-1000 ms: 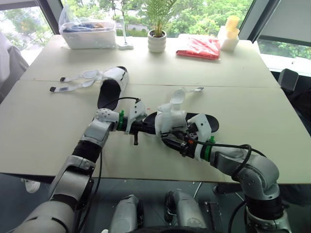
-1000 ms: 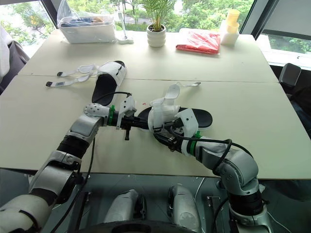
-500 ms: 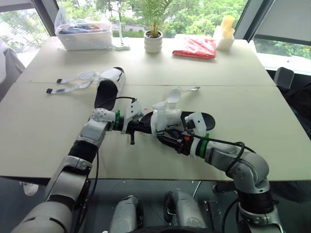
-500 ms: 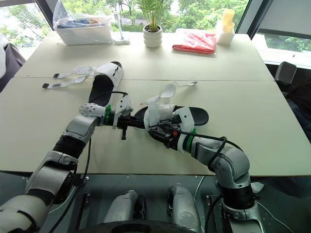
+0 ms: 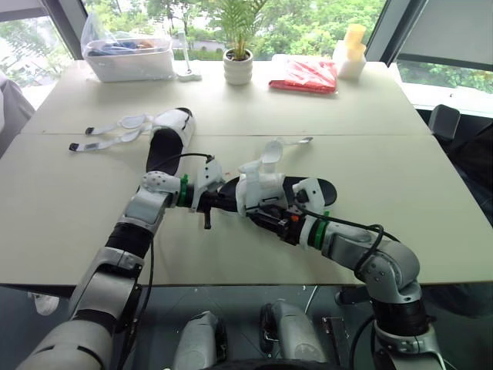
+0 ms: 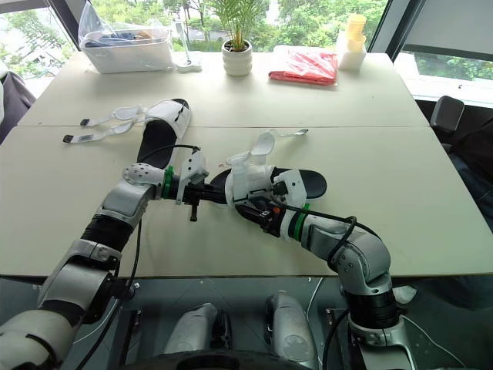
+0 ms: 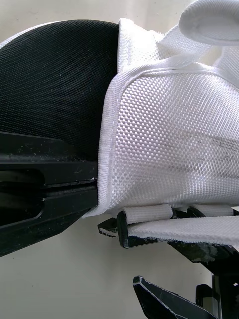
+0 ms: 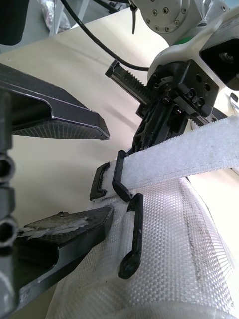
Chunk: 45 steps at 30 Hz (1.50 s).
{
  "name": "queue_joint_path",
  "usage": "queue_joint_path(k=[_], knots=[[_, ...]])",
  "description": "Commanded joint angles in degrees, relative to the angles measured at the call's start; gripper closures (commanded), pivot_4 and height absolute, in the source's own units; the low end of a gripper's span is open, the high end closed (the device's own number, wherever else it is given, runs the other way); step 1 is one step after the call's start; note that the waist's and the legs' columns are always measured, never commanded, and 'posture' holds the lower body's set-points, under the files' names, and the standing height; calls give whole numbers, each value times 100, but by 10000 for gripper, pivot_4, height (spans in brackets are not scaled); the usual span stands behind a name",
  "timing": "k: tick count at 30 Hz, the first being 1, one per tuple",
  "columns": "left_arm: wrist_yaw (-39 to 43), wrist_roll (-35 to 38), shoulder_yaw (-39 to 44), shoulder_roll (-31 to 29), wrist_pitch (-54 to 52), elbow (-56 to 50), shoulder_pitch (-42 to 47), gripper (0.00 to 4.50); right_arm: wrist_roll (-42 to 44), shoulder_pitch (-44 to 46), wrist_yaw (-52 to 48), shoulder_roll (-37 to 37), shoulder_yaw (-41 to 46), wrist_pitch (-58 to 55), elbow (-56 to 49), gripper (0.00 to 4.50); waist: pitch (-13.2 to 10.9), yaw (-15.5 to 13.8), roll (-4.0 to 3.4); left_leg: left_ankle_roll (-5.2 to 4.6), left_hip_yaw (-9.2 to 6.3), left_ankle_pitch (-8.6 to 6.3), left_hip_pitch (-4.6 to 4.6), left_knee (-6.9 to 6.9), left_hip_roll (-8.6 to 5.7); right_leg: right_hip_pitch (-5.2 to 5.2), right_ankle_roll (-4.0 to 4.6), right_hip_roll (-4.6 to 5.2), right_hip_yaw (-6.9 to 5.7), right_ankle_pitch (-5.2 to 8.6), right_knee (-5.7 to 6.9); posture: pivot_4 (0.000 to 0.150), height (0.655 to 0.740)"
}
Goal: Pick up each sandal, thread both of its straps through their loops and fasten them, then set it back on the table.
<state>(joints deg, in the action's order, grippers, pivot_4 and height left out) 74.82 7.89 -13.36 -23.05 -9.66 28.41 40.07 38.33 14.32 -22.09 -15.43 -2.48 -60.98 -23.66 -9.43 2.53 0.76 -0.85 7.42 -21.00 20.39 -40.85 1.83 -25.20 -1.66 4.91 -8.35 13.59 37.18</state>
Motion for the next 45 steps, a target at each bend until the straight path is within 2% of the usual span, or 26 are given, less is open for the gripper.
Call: queue_joint_path(k=[1,9,15,18,24,28,36,45], knots=[[23,-42,-164,148,0,-85,-25,45000,84,82,-188,209,-614,-160,140,22344,0,1,0,0,0,0,0,0,0,0,0,0,0,0,0,1500,7288],[4,-64,-132,161,-3,-84,-9,45000,90,134,-428,139,-767,-237,109,22344,1,-16,-1,1,0,0,6,2,0,-6,0,1,0,0,0,1500,7288],[16,-86,-105,152,-29,-107,-17,45000,-136,301,-422,116,-802,-53,325,22344,-1,-168,-2,-4,0,-2,22,12,-8,-15,0,3,-2,0,-13,1500,7288],[-3,-73,-88,147,-58,-102,4,45000,-186,373,-415,29,-713,-29,359,22344,-1,-184,-2,-6,0,-3,24,11,-10,-15,-1,5,-2,1,-16,1500,7288],[-6,-67,-63,128,-59,-66,53,45000,410,-10,-508,-531,-27,-582,-471,22344,-1,-189,-1,-7,-1,-4,26,12,-10,-16,-2,5,-4,1,-19,1500,7288],[-7,-66,-67,121,-48,-57,60,45000,499,-194,-444,-688,166,-629,-683,22344,-1,-184,-1,-7,-1,-4,23,12,-9,-15,-2,5,-4,1,-17,1500,7288],[-9,-73,-91,163,-25,-35,78,45000,222,86,-207,-543,186,-337,-266,22344,-1,-185,-1,-7,0,-4,23,12,-10,-15,-2,5,-4,1,-16,1500,7288],[-1,-54,-97,92,-23,-141,-52,45000,291,91,-368,-934,346,-285,-313,22344,-1,-187,-1,-7,0,-4,25,12,-10,-15,-2,4,-4,1,-18,1500,7288]])
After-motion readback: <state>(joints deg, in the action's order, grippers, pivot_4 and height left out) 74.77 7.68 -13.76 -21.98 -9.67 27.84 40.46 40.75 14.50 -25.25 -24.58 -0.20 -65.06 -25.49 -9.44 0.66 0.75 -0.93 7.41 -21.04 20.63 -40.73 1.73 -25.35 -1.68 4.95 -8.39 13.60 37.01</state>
